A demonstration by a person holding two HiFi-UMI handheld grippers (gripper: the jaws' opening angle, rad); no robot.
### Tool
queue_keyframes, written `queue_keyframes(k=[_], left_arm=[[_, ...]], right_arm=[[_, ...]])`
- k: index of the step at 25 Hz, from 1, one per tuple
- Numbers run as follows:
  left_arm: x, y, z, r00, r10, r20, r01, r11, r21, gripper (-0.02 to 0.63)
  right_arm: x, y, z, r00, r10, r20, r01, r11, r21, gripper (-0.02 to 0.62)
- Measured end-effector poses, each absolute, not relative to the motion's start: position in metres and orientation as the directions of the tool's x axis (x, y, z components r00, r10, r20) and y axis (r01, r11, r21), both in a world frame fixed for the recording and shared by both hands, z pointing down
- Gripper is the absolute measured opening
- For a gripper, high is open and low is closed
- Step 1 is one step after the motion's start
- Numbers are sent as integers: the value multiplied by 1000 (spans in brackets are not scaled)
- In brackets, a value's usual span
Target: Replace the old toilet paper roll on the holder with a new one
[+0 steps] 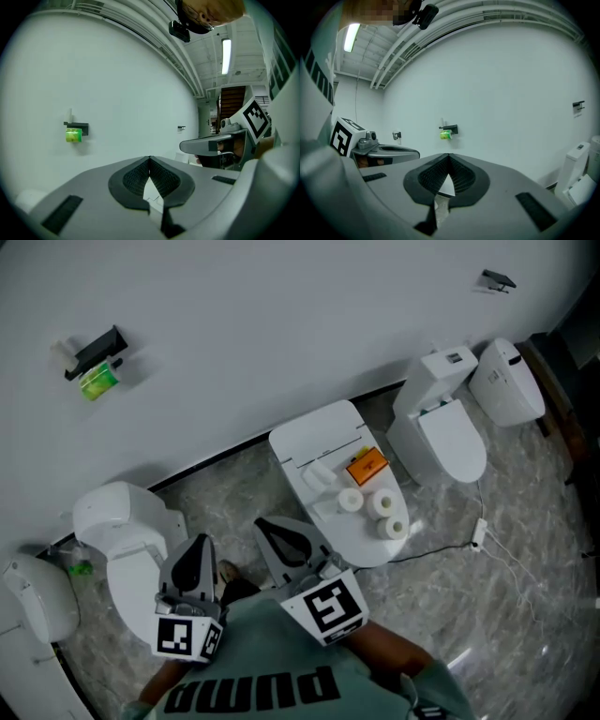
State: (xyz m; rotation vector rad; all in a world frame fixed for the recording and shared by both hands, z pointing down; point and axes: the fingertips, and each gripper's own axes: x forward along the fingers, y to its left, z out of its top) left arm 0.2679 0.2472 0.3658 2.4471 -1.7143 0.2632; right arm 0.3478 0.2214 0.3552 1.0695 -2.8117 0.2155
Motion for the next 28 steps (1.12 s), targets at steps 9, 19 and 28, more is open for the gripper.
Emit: queue_keyframes(k=[9, 19, 28], left_arm=[[268, 257, 369, 318, -919, 234, -946, -324, 16, 3], [272, 252, 375, 318, -916, 246, -947, -319, 37, 3], [282, 244, 377, 336, -910, 243, -941, -337, 39, 3]], right_arm=[[339, 240, 364, -764, -615, 194, -637, 767, -76, 3], [342, 235, 369, -760, -616, 207, -640, 766, -70, 3], [352, 228, 372, -747, -631, 209, -655, 753, -67, 3]])
